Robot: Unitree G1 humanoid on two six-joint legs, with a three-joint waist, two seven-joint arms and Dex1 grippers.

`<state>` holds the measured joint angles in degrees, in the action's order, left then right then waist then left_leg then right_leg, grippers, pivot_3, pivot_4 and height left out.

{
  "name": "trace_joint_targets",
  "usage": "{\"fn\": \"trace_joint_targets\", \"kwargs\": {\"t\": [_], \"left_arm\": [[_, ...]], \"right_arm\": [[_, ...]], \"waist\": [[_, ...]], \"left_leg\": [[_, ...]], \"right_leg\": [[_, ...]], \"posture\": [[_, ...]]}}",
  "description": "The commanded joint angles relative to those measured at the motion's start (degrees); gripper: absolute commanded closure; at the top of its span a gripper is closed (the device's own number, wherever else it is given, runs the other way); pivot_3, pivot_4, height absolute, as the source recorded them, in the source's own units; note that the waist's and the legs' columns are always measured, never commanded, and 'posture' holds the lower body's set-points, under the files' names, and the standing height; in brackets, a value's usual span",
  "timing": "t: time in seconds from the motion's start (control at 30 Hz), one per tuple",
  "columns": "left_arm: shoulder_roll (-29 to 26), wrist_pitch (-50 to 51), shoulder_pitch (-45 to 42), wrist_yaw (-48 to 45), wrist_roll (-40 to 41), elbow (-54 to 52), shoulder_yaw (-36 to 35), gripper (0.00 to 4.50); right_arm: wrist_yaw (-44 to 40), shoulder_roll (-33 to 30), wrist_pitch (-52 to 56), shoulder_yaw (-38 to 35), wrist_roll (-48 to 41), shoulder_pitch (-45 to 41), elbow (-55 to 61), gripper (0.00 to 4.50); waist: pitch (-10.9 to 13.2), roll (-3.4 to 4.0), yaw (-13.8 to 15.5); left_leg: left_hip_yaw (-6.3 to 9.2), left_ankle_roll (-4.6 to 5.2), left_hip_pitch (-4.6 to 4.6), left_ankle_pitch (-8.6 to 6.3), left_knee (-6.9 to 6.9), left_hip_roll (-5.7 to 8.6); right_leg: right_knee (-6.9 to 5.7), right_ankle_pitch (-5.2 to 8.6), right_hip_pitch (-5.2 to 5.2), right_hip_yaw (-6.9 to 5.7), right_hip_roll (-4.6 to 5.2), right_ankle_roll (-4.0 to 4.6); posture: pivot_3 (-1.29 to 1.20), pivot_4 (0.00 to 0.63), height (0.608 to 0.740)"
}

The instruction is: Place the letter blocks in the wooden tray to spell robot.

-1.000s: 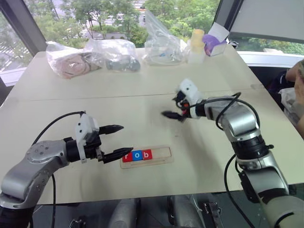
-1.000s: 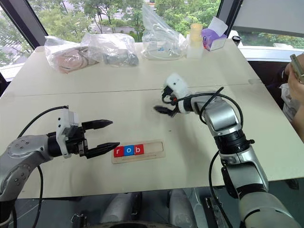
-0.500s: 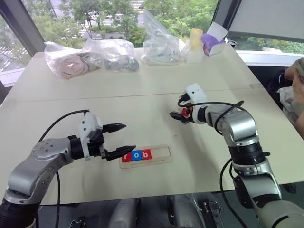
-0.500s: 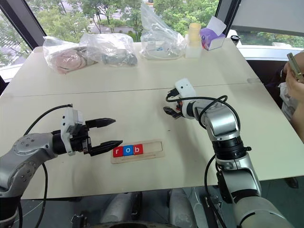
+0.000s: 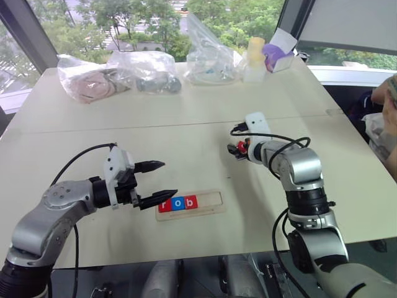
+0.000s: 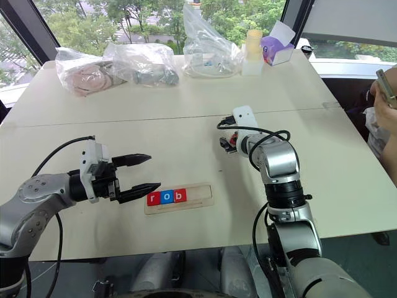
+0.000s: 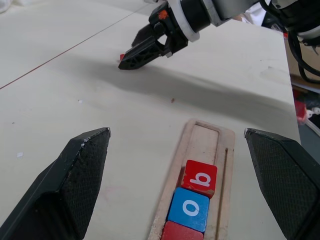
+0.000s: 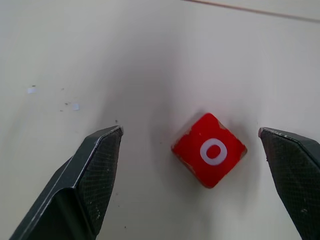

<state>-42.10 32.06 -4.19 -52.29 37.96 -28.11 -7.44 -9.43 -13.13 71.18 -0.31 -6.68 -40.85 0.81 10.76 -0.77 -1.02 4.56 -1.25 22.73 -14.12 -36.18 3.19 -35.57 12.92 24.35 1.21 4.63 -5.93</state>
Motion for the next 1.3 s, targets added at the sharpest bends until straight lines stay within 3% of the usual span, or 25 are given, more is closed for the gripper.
{"fn": "trace_joint_targets", "kwargs": {"t": [0.03,0.5,0.87,1.0,1.1,1.2,1.3], "left_arm": [[0.21,-1.14,-0.42,-0.03,-0.07,-1.00,0.04,0.00],[1.10,-1.16,-0.70,0.27,-0.61,-1.05,0.58,0.00],[1.69,-0.82,-0.87,1.44,-0.68,-1.56,0.90,0.00],[1.92,-0.92,-0.57,2.09,-0.62,-1.72,0.69,0.00],[2.07,-0.91,-0.48,2.45,-0.62,-1.88,0.73,0.00],[2.19,-0.97,-0.38,2.75,-0.63,-1.99,0.80,0.00],[2.31,-1.03,-0.47,2.84,-0.70,-1.87,0.86,0.00]], "right_arm": [[2.80,1.76,1.09,-0.98,0.99,-0.27,2.14,0.06],[11.86,9.54,4.47,-6.43,2.49,-1.37,-0.19,0.06],[24.98,17.53,4.54,-12.80,7.31,-11.07,-13.17,0.06],[29.76,20.88,3.95,-21.33,5.69,-14.91,-17.86,0.06],[30.83,20.14,2.37,-21.99,6.09,-16.11,-20.40,0.06],[30.64,19.17,1.50,-21.02,6.15,-16.85,-21.75,0.95],[29.67,18.56,2.03,-18.70,6.37,-16.42,-21.31,2.41]], "waist": [[0.00,0.00,-0.01],[-0.02,0.02,-0.02],[-0.03,0.03,-0.20],[-0.05,0.03,-0.35],[-0.06,0.03,-0.51],[-0.07,0.02,-0.58],[-0.07,0.03,-0.91]], "left_leg": [[0.00,0.00,0.00,0.00,0.00,0.00],[0.01,0.00,-0.04,0.00,0.00,0.00],[0.01,-0.03,-0.20,0.02,0.00,0.00],[0.02,-0.05,-0.26,0.03,0.00,0.00],[0.03,-0.05,-0.27,0.04,0.00,0.00],[0.03,-0.05,-0.27,0.04,-0.02,0.00],[0.04,-0.04,-0.27,0.04,-0.01,0.00]], "right_leg": [[0.00,0.00,0.00,0.00,0.00,0.00],[-0.06,0.00,-0.01,-0.01,-0.03,0.00],[-0.36,0.03,-0.01,0.02,-0.03,0.05],[-0.44,0.05,-0.02,0.02,-0.06,0.10],[-0.45,0.05,-0.03,0.02,-0.07,0.11],[-0.43,0.05,-0.07,0.02,-0.06,0.11],[-0.44,0.09,-0.07,0.01,-0.06,0.17]], "posture": [[0.00,0.150,0.740],[0.00,0.150,0.740],[0.00,0.150,0.740],[0.00,0.150,0.740],[0.00,0.150,0.740],[0.00,0.150,0.740],[0.00,0.150,0.740]]}}
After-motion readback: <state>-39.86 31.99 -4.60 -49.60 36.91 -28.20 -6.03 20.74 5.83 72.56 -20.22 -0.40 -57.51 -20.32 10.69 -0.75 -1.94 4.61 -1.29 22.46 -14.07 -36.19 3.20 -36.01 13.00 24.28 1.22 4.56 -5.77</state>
